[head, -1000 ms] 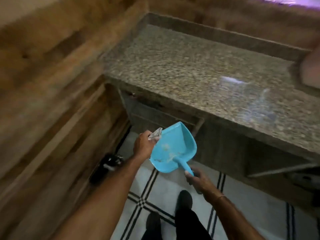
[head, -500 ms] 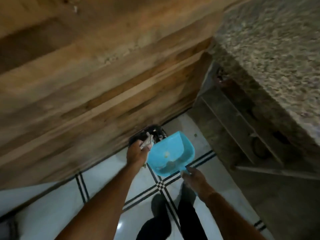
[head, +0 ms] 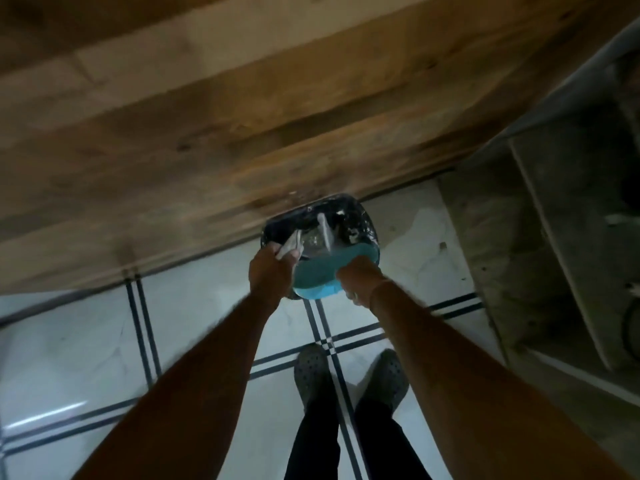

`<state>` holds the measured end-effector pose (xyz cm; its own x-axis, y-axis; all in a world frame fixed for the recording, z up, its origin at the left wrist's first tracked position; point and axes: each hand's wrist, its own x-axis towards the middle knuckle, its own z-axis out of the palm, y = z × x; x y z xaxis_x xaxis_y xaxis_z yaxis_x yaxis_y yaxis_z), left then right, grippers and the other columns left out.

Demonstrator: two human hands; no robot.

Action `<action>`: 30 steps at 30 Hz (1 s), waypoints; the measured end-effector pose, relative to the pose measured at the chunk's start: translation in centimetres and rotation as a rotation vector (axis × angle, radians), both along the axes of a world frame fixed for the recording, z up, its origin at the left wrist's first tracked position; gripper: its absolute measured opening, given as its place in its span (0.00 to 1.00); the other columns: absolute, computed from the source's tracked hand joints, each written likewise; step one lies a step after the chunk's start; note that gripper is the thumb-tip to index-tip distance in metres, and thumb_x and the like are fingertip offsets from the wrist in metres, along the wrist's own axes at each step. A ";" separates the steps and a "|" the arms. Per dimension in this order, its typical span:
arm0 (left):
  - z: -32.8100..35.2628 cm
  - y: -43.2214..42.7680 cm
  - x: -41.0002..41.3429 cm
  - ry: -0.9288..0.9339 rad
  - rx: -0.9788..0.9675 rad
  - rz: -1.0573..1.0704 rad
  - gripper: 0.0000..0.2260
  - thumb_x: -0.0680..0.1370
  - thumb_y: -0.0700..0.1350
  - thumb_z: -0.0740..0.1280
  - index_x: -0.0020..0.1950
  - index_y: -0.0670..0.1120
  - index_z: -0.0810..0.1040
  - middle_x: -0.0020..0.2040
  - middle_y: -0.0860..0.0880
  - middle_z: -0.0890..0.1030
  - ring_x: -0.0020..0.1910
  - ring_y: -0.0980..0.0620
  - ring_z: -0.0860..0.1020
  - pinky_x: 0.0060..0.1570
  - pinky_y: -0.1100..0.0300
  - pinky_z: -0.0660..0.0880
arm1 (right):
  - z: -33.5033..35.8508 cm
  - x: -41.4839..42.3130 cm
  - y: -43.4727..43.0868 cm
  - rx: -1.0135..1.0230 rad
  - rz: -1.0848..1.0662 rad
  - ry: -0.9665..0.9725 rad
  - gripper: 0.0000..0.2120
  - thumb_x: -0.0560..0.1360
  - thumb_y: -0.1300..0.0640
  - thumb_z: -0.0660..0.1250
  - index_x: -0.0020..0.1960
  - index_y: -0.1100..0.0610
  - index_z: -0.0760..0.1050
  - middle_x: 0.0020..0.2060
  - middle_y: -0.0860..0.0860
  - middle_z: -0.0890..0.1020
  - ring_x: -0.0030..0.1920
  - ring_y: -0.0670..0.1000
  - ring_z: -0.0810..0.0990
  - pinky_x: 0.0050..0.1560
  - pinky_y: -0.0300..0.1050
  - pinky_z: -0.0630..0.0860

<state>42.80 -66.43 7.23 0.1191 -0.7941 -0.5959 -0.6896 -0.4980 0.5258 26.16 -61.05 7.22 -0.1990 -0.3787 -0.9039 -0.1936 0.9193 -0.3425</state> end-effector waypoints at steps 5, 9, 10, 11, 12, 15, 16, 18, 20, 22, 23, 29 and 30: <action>-1.7 -0.6 0.0 0.011 -0.014 0.055 0.07 0.78 0.53 0.72 0.46 0.52 0.76 0.40 0.54 0.78 0.39 0.53 0.77 0.40 0.58 0.73 | -1.0 1.7 1.0 0.024 -0.134 -0.015 0.12 0.80 0.55 0.64 0.59 0.60 0.75 0.39 0.54 0.77 0.30 0.50 0.73 0.25 0.40 0.67; -2.2 -1.5 0.1 0.108 -0.014 0.167 0.08 0.79 0.51 0.71 0.51 0.46 0.82 0.39 0.55 0.80 0.39 0.52 0.79 0.39 0.61 0.74 | -0.7 2.0 3.0 -0.113 -0.002 0.142 0.15 0.80 0.45 0.62 0.54 0.56 0.79 0.46 0.53 0.83 0.48 0.57 0.81 0.47 0.49 0.78; -2.3 -1.8 0.1 0.141 -0.007 0.222 0.10 0.80 0.51 0.71 0.53 0.44 0.83 0.40 0.52 0.82 0.40 0.51 0.80 0.37 0.62 0.75 | -1.0 2.2 3.4 -0.134 0.006 0.153 0.14 0.81 0.46 0.62 0.55 0.55 0.79 0.48 0.54 0.84 0.51 0.58 0.82 0.52 0.52 0.79; -2.5 -2.2 0.1 0.172 0.004 0.281 0.12 0.80 0.50 0.71 0.54 0.42 0.83 0.42 0.50 0.83 0.41 0.50 0.81 0.37 0.63 0.76 | -1.3 2.4 3.6 -0.163 -0.023 0.136 0.13 0.81 0.47 0.64 0.58 0.54 0.79 0.50 0.55 0.85 0.53 0.58 0.83 0.56 0.54 0.80; -2.8 -2.6 0.2 0.203 0.011 0.335 0.12 0.80 0.50 0.71 0.53 0.42 0.83 0.44 0.48 0.83 0.42 0.50 0.81 0.39 0.63 0.77 | -1.8 2.6 3.7 -0.194 -0.081 0.097 0.13 0.81 0.49 0.65 0.61 0.54 0.78 0.53 0.56 0.85 0.55 0.58 0.83 0.59 0.56 0.80; -4.2 -3.6 0.5 0.290 0.023 0.439 0.11 0.81 0.50 0.72 0.52 0.41 0.81 0.42 0.48 0.82 0.39 0.53 0.81 0.34 0.66 0.76 | -4.4 3.3 3.2 -0.260 -0.285 -0.065 0.18 0.82 0.55 0.66 0.70 0.59 0.76 0.62 0.61 0.81 0.62 0.62 0.81 0.66 0.58 0.78; -4.7 -3.8 0.5 0.327 0.033 0.461 0.12 0.81 0.49 0.71 0.53 0.40 0.82 0.43 0.47 0.82 0.39 0.51 0.81 0.36 0.65 0.78 | -5.3 3.7 3.0 -0.266 -0.334 -0.111 0.18 0.83 0.57 0.66 0.71 0.62 0.75 0.64 0.63 0.80 0.62 0.63 0.81 0.68 0.57 0.77; -6.0 -3.9 0.9 0.405 0.068 0.499 0.12 0.82 0.49 0.71 0.55 0.40 0.82 0.49 0.42 0.84 0.46 0.44 0.84 0.49 0.54 0.83 | -7.7 4.8 3.1 -0.260 -0.384 -0.126 0.18 0.82 0.59 0.68 0.69 0.65 0.76 0.63 0.64 0.80 0.59 0.60 0.82 0.66 0.54 0.78; -7.4 -3.8 1.3 0.486 0.105 0.517 0.11 0.82 0.49 0.70 0.53 0.41 0.82 0.53 0.40 0.85 0.49 0.42 0.85 0.55 0.48 0.82 | -10.0 5.6 3.3 -0.259 -0.395 -0.032 0.14 0.79 0.60 0.71 0.63 0.66 0.80 0.57 0.62 0.83 0.56 0.58 0.81 0.60 0.47 0.79; -8.6 -3.4 1.9 0.551 0.135 0.531 0.10 0.83 0.49 0.68 0.54 0.42 0.81 0.50 0.43 0.86 0.45 0.47 0.86 0.50 0.51 0.83 | -11.9 5.9 3.5 -0.283 -0.362 0.059 0.08 0.78 0.61 0.72 0.52 0.66 0.82 0.47 0.59 0.83 0.49 0.56 0.80 0.45 0.33 0.77; -9.1 -3.0 2.2 0.574 0.155 0.524 0.11 0.84 0.49 0.67 0.56 0.41 0.81 0.50 0.44 0.86 0.44 0.48 0.86 0.47 0.53 0.83 | -12.8 5.9 3.5 -0.295 -0.295 0.114 0.08 0.77 0.59 0.73 0.49 0.65 0.82 0.45 0.59 0.83 0.46 0.55 0.79 0.40 0.33 0.74; -10.8 -0.5 3.3 0.681 0.245 0.503 0.18 0.86 0.51 0.61 0.67 0.38 0.77 0.60 0.40 0.84 0.56 0.43 0.85 0.59 0.46 0.81 | -15.2 5.9 3.8 -0.235 -0.013 0.347 0.19 0.75 0.46 0.74 0.60 0.55 0.84 0.62 0.56 0.73 0.63 0.59 0.76 0.58 0.52 0.79; -10.8 -0.2 3.3 0.693 0.250 0.503 0.18 0.87 0.51 0.61 0.68 0.38 0.77 0.61 0.40 0.84 0.57 0.42 0.85 0.60 0.45 0.80 | -15.3 5.9 3.7 -0.230 0.005 0.347 0.20 0.74 0.45 0.74 0.62 0.55 0.83 0.63 0.56 0.72 0.63 0.59 0.76 0.58 0.52 0.79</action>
<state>46.09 -66.66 -3.56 -0.0333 -0.5820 -0.8125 0.0735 -0.8122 0.5787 32.05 -57.32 -8.06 -0.4748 -0.5647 -0.6750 -0.3380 0.8252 -0.4526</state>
